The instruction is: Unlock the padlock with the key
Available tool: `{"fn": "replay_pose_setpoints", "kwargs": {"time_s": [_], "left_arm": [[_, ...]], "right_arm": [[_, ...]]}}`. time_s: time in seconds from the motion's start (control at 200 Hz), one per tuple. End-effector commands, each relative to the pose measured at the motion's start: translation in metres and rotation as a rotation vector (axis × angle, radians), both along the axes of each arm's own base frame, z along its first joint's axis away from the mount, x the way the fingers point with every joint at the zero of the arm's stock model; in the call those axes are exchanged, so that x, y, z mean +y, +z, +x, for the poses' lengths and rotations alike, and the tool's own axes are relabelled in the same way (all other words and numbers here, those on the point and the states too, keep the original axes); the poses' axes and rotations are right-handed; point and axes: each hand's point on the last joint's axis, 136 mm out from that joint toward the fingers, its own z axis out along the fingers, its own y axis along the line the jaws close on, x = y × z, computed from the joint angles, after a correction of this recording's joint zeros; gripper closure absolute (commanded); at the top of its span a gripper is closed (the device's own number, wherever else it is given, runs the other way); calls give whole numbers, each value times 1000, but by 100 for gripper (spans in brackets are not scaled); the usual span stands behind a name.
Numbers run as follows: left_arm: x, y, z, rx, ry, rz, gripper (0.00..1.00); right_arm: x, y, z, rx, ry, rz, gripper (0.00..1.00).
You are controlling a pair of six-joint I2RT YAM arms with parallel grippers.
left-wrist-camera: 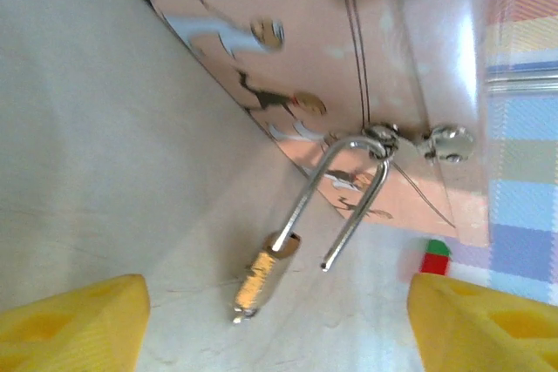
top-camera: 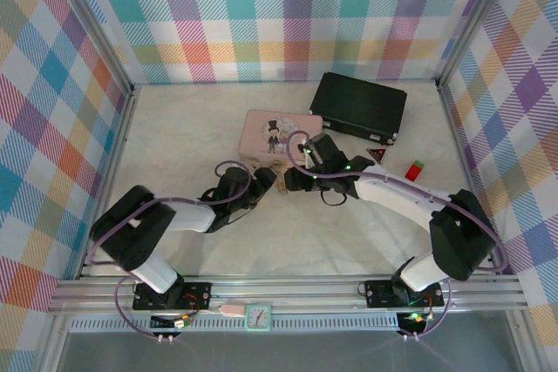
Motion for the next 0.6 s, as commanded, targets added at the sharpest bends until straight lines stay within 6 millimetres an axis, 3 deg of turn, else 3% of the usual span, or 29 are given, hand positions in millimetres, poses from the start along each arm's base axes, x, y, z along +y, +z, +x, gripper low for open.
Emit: {"fn": "replay_pose_setpoints", "kwargs": {"time_s": [0.0, 0.1, 0.335, 0.595], "left_arm": [[33, -6, -9, 69, 11, 161, 16], [55, 7, -1, 62, 32, 213, 12], [89, 23, 23, 42, 85, 191, 12], [106, 29, 33, 17, 138, 177, 12]], "right_arm": [[10, -9, -3, -19, 65, -102, 42], [24, -17, -3, -22, 86, -161, 42], [50, -31, 3, -48, 118, -306, 43], [42, -54, 19, -26, 49, -488, 46]]}}
